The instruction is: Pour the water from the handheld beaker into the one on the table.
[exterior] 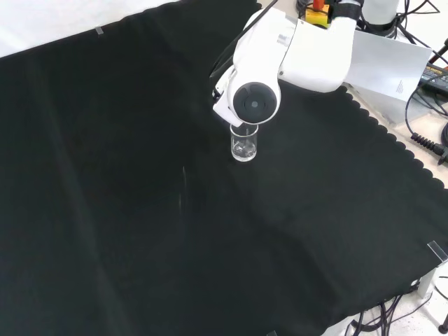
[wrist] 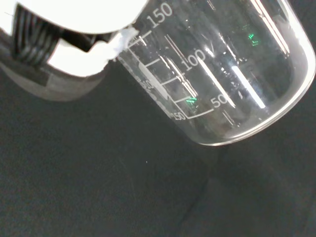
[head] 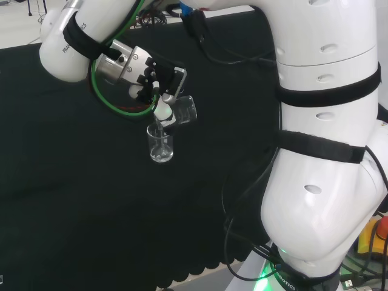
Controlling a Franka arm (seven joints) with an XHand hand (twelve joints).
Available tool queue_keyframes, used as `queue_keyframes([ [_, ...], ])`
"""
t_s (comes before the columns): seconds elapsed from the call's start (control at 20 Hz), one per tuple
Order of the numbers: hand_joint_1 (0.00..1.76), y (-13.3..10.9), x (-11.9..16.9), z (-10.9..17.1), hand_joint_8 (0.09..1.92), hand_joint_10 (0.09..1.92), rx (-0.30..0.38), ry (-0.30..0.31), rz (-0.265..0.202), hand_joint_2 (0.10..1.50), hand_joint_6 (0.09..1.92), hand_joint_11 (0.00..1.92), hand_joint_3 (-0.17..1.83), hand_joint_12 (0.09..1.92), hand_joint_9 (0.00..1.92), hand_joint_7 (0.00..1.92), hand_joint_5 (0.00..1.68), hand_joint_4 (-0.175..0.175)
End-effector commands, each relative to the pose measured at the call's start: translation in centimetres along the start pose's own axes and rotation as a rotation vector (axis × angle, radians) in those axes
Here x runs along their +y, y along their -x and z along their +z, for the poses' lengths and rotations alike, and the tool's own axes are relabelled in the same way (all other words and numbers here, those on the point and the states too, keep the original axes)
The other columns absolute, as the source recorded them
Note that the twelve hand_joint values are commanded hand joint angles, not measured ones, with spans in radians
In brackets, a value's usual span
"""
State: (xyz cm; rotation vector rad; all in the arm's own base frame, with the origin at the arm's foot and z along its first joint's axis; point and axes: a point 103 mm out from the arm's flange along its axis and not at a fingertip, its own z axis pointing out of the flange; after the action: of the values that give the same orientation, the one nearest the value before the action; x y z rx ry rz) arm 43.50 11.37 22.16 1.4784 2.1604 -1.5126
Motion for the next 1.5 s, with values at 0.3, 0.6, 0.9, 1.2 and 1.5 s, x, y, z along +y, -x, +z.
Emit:
queue_keyframes([
  [0.3,1.17,-0.2,-0.2,-0.3,0.57,0.17,-0.007,-0.004,0.0,0.62,0.75,1.42,0.75,0.68,1.7,1.56,1.26,0.004],
  [0.6,1.17,-0.3,-0.4,-0.5,0.57,0.17,-0.015,-0.005,0.007,0.62,0.75,1.42,0.75,0.68,1.7,1.55,1.26,0.005],
  [0.9,1.17,-0.1,-0.4,-0.3,0.58,0.18,0.003,0.016,0.002,0.62,0.75,1.42,0.75,0.67,1.7,1.55,1.26,0.006],
  [1.2,1.17,0.6,-0.6,0.3,0.58,0.18,0.048,0.06,0.0,0.62,0.75,1.42,0.75,0.67,1.7,1.55,1.26,0.007],
  [1.5,1.17,1.0,-0.7,0.6,0.58,0.18,0.11,0.106,-0.016,0.62,0.75,1.42,0.75,0.67,1.69,1.55,1.25,0.008],
])
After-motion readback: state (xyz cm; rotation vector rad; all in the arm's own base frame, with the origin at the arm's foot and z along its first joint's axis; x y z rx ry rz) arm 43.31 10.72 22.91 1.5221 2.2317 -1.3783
